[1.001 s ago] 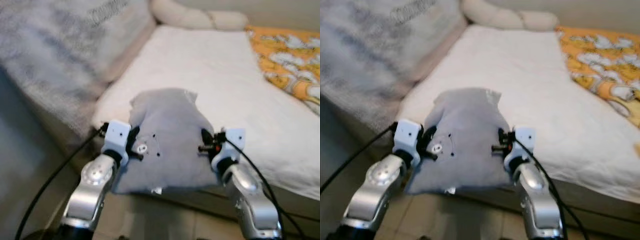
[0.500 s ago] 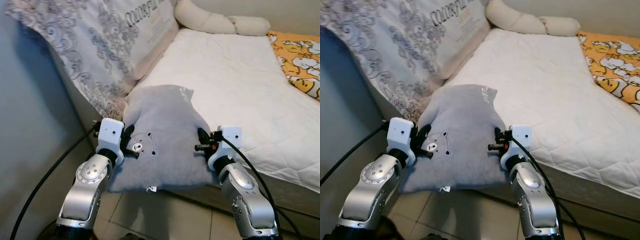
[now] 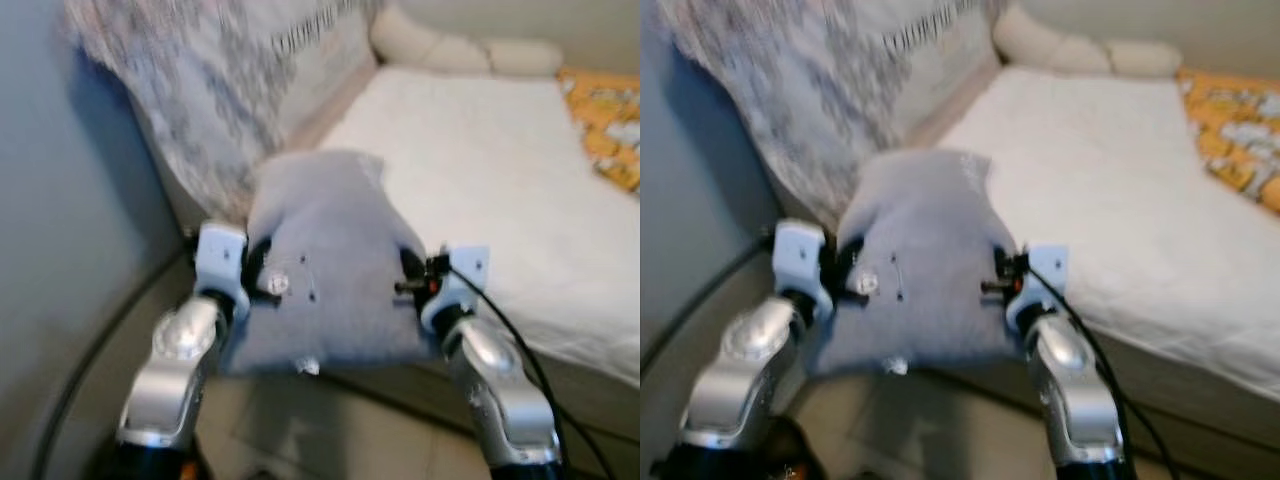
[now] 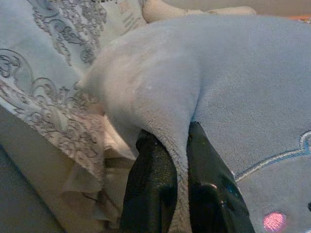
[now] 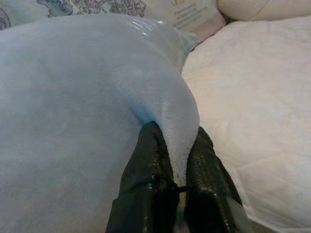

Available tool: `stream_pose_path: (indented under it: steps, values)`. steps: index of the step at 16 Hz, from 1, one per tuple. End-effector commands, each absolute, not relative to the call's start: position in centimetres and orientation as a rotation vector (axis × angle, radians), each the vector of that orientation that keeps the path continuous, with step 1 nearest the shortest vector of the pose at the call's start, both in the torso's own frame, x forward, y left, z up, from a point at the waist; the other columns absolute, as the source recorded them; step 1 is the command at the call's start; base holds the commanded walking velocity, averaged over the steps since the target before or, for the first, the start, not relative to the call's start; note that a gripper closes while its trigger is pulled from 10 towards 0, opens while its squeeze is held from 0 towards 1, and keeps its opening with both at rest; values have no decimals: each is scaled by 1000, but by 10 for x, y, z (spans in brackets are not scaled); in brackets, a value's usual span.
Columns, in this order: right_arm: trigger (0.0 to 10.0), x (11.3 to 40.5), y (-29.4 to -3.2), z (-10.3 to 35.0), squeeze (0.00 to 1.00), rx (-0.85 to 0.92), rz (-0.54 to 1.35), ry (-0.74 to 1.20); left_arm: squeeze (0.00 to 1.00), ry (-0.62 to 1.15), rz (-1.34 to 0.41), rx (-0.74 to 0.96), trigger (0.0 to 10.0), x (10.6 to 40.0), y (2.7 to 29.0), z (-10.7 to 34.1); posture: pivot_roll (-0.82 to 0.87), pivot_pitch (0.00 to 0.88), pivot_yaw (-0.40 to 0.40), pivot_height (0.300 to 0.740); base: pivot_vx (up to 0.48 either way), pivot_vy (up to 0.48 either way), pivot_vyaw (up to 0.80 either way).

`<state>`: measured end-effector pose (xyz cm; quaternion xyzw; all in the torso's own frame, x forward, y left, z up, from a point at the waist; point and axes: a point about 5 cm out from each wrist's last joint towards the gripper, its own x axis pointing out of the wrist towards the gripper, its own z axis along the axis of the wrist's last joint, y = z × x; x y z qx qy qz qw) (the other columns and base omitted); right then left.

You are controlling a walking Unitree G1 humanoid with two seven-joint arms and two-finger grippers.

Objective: Clean up the room

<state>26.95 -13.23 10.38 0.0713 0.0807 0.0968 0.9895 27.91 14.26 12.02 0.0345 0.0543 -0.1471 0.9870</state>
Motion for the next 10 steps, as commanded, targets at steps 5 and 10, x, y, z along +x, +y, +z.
stream_pose_path:
  steps: [5, 10]
  values:
    - [10000, 274, -138, 106, 0, 133, 174, 151, 0, 73, -225, 88, 10000, 284, 158, 131, -76, 0, 34, 740, 253, 0, 0]
    - [10000, 277, -138, 106, 0, 121, 201, 152, 0, 67, -216, 90, 10000, 285, 163, 133, -74, 0, 32, 740, 277, 0, 0]
